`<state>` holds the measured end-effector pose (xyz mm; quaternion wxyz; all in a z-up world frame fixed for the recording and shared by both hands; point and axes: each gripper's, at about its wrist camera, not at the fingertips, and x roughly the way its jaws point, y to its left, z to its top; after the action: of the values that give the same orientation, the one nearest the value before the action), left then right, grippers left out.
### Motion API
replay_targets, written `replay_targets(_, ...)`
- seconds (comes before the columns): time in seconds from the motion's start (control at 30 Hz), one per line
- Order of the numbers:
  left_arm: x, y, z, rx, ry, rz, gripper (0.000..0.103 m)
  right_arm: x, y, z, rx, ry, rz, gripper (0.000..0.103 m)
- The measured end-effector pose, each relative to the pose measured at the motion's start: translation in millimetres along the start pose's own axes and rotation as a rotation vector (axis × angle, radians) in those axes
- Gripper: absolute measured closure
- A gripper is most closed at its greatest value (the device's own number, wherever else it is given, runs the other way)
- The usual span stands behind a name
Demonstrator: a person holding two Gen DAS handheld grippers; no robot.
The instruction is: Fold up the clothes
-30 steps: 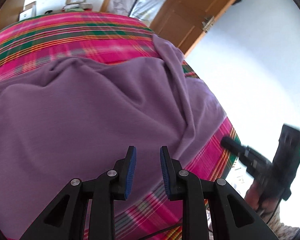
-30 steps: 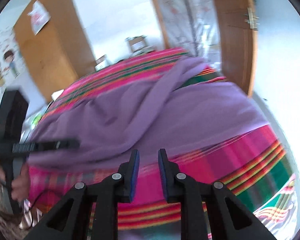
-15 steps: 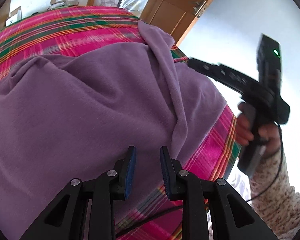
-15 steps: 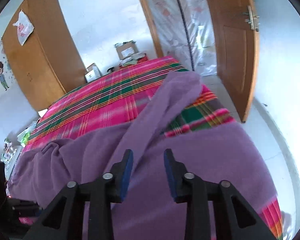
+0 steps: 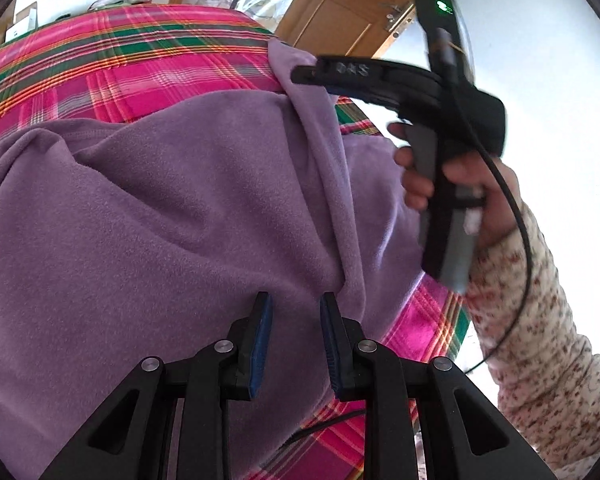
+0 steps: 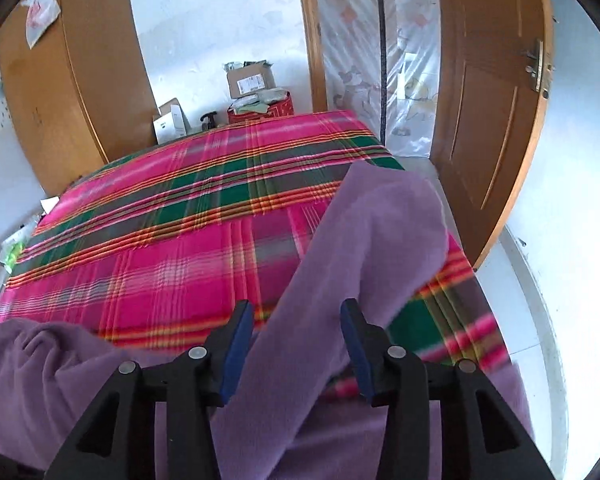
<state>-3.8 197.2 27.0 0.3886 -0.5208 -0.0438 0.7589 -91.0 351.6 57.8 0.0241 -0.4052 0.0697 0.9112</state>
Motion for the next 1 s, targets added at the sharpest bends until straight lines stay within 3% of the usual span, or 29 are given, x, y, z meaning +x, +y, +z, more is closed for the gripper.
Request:
replay_targets(0.33,0,-3,2,0.013,-0.001,-0.002,0.077,37,15,16,-0.016,0.072,-0.060,0.058)
replay_targets(0.5,-1,-2,2,0.011,-0.002,-0.014,0.077,47,14,11,-0.019,0.098,-0.156,0.079)
replay_targets(0.63,-1,-3,2,0.010,-0.002,-0.017,0.077,42,8,9,-0.002,0.084,-0.166,0.097)
replay_targets(1.0,-2,-13,1,0.030,-0.004,0.014,0.077,-14,-28,3,0.124,-0.034,-0.108,0.100)
